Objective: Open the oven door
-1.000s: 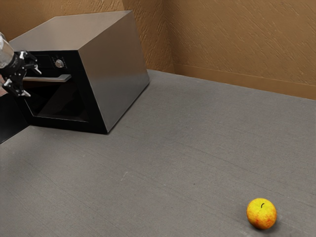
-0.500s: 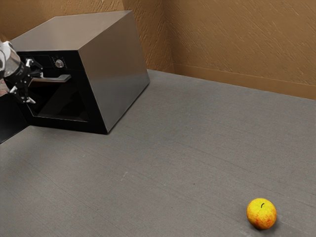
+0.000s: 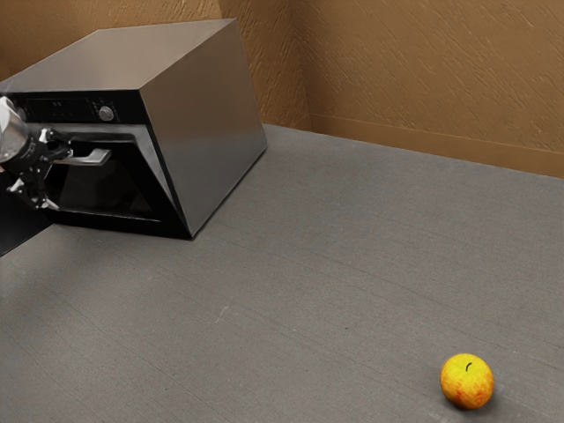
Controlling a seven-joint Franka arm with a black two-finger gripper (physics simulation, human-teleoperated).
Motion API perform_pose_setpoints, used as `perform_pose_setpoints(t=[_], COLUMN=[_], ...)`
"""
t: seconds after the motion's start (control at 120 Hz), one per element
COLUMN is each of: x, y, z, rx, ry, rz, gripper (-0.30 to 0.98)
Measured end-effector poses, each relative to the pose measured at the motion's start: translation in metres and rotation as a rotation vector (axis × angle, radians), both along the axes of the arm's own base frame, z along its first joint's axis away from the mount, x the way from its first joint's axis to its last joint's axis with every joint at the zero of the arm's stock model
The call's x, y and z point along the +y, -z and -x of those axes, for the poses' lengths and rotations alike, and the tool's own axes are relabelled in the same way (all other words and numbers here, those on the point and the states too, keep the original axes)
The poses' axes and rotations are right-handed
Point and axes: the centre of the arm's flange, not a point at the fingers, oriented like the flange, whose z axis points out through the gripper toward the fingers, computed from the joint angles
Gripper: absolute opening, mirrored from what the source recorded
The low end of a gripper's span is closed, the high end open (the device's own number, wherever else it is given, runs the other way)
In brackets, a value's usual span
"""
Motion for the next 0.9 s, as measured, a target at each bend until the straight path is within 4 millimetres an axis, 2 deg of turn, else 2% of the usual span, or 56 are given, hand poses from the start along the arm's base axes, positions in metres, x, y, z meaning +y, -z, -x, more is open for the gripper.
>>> perform_pose_setpoints(t=[0.058, 0.275, 0.458, 0.525, 0.592, 0.658, 0.692, 0.733, 0.775, 0.808, 0.842, 0.9], x=[-0.003, -0.018, -0.027, -0.033, -0.035, -0.046, -0.054, -0.068, -0.092, -0.122, -0.157, -0.216], y=[0.004, -0.003, -0.008, -0.010, -0.018, -0.036, -0.047, -0.063, -0.082, -0.104, -0.133, -0.172], z=[0.006, 0.033, 0.065, 0.084, 0.112, 0.141, 0.148, 0.139, 0.110, 0.081, 0.050, 0.009], rx=[0.000, -0.017, -0.030, -0.037, -0.050, -0.074, -0.088, -0.108, -0.123, -0.130, -0.137, -0.115], ry=[-0.005, -0.026, -0.060, -0.080, -0.116, -0.146, -0.147, -0.117, -0.049, 0.020, 0.090, 0.178], rz=[0.001, -0.015, -0.018, -0.018, -0.025, -0.049, -0.067, -0.090, -0.107, -0.117, -0.117, -0.080], gripper=[0.68, 0.68, 0.69, 0.69, 0.69, 0.69, 0.69, 0.68, 0.68, 0.68, 0.68, 0.68])
